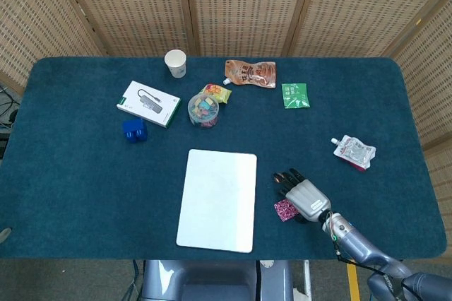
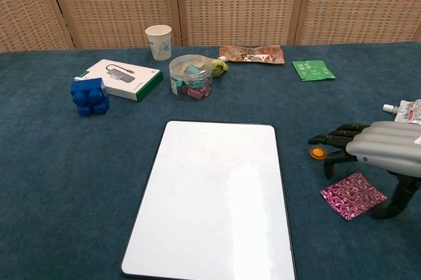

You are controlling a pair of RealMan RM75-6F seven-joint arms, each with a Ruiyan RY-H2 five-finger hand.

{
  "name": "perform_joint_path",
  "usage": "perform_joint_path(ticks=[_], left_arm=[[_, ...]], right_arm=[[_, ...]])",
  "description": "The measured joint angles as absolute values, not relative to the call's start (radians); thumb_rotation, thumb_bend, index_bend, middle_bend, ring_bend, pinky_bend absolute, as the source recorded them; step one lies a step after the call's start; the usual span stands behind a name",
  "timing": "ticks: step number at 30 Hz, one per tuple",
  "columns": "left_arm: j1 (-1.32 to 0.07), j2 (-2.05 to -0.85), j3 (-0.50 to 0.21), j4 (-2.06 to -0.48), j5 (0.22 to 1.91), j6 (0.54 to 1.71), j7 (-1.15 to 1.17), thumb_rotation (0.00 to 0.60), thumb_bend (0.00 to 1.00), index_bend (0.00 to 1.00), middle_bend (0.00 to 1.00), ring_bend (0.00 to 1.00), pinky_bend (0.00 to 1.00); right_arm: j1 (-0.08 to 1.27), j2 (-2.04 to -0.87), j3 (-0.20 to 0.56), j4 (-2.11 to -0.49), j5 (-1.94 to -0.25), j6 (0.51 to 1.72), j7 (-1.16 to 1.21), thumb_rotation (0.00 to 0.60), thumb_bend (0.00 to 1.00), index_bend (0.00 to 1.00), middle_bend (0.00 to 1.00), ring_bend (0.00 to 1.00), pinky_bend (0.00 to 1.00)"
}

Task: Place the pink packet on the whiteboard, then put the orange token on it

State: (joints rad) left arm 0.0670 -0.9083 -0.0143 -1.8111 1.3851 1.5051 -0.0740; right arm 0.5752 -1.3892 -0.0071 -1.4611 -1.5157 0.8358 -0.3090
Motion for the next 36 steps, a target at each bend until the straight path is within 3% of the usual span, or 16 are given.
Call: perform_joint_path(ticks=[5, 9, 15, 36], left_arm=[[0.066, -0.909, -0.016, -1.81, 1.379, 1.503, -0.074, 0.6, 0.04, 0.0, 0.0, 0.0, 0.0], [0.066, -0.909, -0.015, -1.81, 1.378, 1.502, -0.075, 0.6, 0.04, 0.0, 0.0, 0.0, 0.0], [0.065, -0.91, -0.015, -1.81, 1.378, 1.5, -0.072, 0.6, 0.04, 0.0, 0.0, 0.0, 0.0], [0.068, -0.904, -0.014, -1.811, 1.381, 1.502, -0.088, 0.6, 0.04, 0.0, 0.0, 0.0, 0.0]], right_arm=[[0.583, -1.398, -0.008, -1.455, -1.495, 0.826, -0.326, 0.6, 0.26, 0.32, 0.0, 0.0, 0.0], [0.587, -1.399, -0.007, -1.456, -1.476, 0.821, -0.344, 0.6, 0.29, 0.44, 0.0, 0.0, 0.0], [0.589, -1.396, -0.013, -1.464, -1.467, 0.822, -0.344, 0.6, 0.31, 0.54, 0.0, 0.0, 0.0], [0.6, -1.375, -0.01, -1.531, -1.522, 0.884, -0.231, 0.6, 0.31, 0.56, 0.0, 0.0, 0.0]])
